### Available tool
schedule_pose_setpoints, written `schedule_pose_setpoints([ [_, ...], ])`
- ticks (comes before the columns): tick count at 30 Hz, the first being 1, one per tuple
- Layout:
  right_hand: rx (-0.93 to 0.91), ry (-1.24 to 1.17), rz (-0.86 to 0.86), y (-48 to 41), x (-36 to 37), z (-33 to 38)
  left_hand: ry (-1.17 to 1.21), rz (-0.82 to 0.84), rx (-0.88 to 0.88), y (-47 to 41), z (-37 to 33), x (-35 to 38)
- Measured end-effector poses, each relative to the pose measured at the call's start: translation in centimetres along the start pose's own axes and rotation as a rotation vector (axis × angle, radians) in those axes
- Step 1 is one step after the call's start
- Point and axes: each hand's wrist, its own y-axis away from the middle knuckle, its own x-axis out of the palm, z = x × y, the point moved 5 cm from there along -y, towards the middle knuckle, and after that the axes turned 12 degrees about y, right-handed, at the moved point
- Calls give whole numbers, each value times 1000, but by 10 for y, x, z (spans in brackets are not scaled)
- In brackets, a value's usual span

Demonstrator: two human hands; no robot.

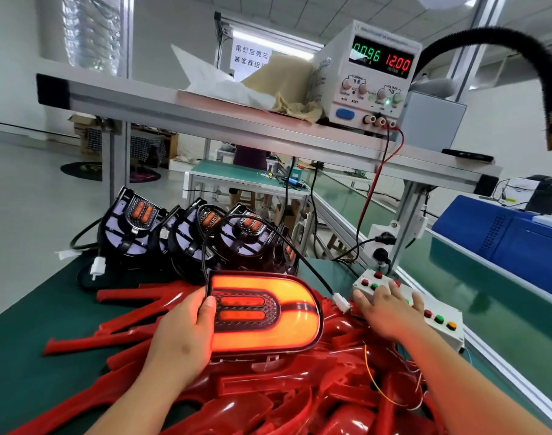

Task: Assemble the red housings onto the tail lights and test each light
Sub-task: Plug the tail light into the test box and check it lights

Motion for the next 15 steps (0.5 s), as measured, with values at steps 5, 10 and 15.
schedule_pose_setpoints([
  [5, 43, -80, -26, 2, -1, 0, 12, 14, 4, 0, -4, 0],
  [10, 67, -243, -131, 2, -12, 1, 15, 20, 2, 4, -8, 0],
  [15, -17, -203, -290, 14, -37, 28, -22, 54, 20, 4, -13, 0],
])
